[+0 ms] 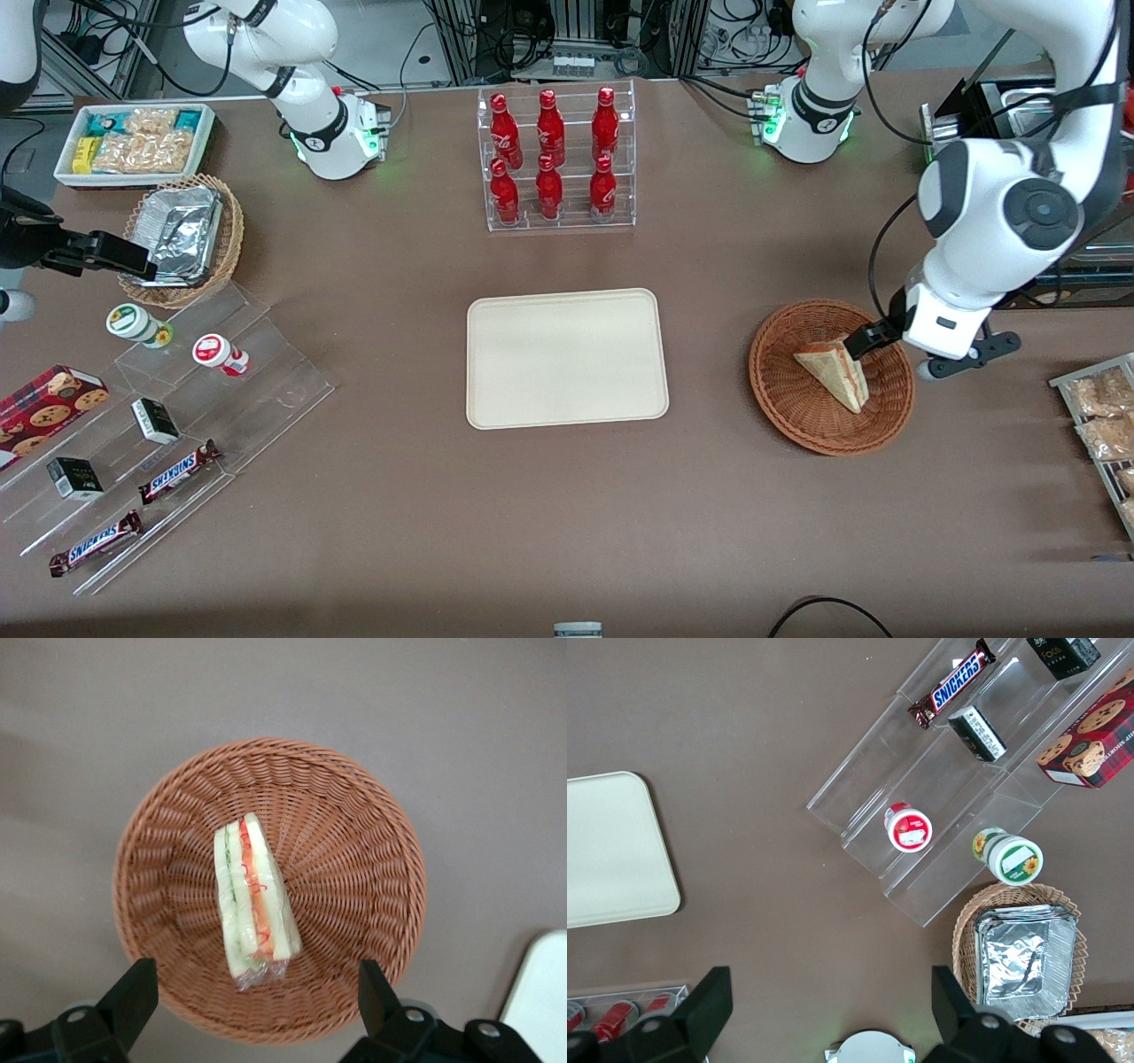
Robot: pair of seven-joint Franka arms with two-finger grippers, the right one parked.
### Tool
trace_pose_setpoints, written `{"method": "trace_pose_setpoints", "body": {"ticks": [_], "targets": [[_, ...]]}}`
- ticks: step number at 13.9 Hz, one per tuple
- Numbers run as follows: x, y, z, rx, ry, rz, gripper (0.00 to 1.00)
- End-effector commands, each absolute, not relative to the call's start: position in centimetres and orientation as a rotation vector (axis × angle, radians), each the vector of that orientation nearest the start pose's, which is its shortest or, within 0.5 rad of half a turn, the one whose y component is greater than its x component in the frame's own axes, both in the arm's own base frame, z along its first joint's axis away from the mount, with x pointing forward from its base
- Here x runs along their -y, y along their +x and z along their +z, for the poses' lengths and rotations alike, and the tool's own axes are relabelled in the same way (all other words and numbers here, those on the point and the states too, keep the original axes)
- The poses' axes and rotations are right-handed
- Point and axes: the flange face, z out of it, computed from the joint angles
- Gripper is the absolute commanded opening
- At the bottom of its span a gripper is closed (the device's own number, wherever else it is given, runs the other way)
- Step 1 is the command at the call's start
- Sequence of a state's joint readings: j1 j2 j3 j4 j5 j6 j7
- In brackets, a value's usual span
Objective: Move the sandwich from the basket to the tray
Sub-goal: 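Lower the left gripper over the wrapped sandwich in the basket, then close the left gripper on the sandwich and lift it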
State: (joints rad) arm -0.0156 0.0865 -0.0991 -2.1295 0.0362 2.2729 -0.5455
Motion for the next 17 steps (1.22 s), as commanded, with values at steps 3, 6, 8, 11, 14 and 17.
{"method": "trace_pose_setpoints", "body": {"ticks": [3, 6, 8, 11, 14, 17], "targets": [[6.5, 52.6, 33.9, 0.754, -3.051, -0.151, 1.00], [6.4, 52.1, 31.3, 0.761, -3.058, -0.157, 1.00], [6.3, 51.8, 29.9, 0.762, -3.057, -0.135, 1.00], [6.0, 51.6, 28.1, 0.769, -3.058, -0.126, 1.00], [5.5, 51.5, 26.6, 0.785, -3.057, -0.122, 1.00], [5.5, 51.8, 25.5, 0.793, -3.062, -0.133, 0.89]]}}
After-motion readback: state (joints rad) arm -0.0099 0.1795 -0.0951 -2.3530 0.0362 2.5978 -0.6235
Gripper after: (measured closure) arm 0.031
